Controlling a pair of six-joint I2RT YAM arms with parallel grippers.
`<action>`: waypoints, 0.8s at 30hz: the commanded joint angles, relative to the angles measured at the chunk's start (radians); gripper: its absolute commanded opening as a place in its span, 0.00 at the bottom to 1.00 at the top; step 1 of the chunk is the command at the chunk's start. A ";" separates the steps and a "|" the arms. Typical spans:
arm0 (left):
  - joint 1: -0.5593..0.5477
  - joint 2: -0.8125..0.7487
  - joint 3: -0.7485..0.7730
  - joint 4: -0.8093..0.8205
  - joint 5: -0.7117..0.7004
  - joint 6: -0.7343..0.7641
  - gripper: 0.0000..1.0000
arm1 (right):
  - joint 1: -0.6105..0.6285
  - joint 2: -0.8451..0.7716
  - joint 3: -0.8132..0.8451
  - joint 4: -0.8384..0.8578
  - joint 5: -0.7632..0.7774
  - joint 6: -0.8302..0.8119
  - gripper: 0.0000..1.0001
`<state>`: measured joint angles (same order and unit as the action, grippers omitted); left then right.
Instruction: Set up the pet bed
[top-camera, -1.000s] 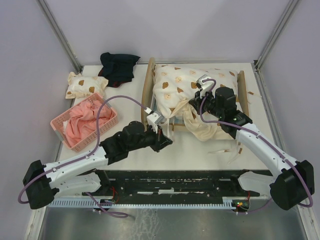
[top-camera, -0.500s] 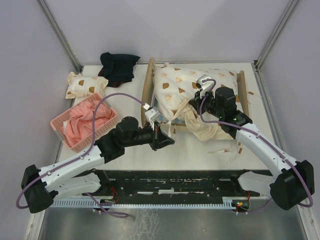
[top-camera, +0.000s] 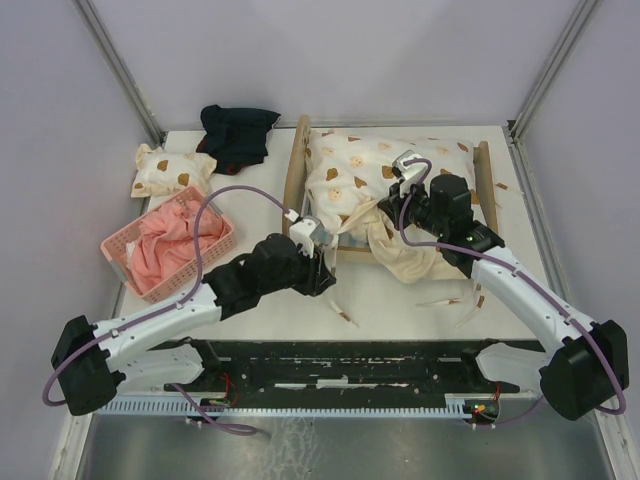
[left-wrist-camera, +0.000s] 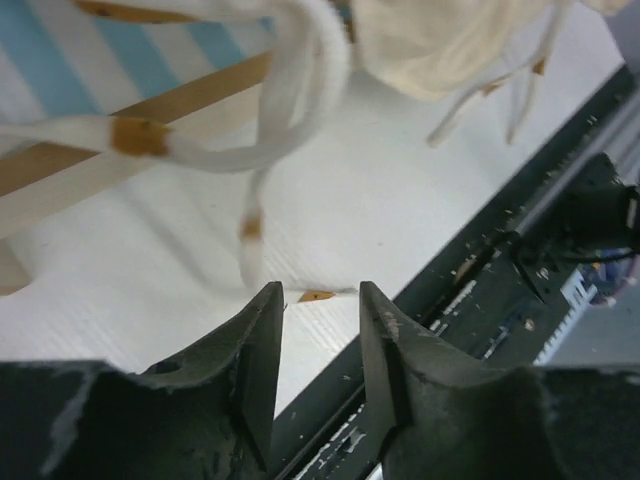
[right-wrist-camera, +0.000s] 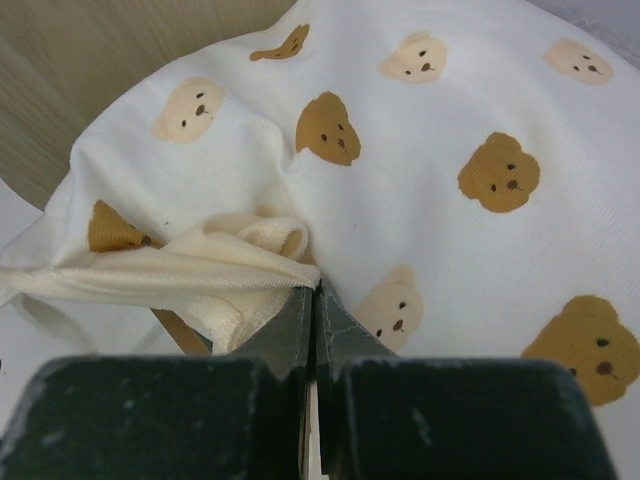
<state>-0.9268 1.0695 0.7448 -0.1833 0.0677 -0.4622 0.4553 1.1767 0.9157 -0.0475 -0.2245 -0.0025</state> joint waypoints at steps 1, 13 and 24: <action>0.001 -0.032 0.029 -0.053 -0.283 0.054 0.47 | -0.006 -0.009 -0.008 0.016 0.025 -0.026 0.02; 0.000 -0.135 -0.086 -0.035 -0.779 0.038 0.49 | -0.006 0.031 -0.009 0.031 0.032 -0.040 0.02; 0.033 -0.011 -0.100 0.312 -0.818 0.276 0.39 | -0.006 0.019 -0.005 0.009 0.027 -0.042 0.18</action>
<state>-0.9215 1.0016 0.6159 -0.0643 -0.7090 -0.3191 0.4549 1.2110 0.9043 -0.0586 -0.2089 -0.0315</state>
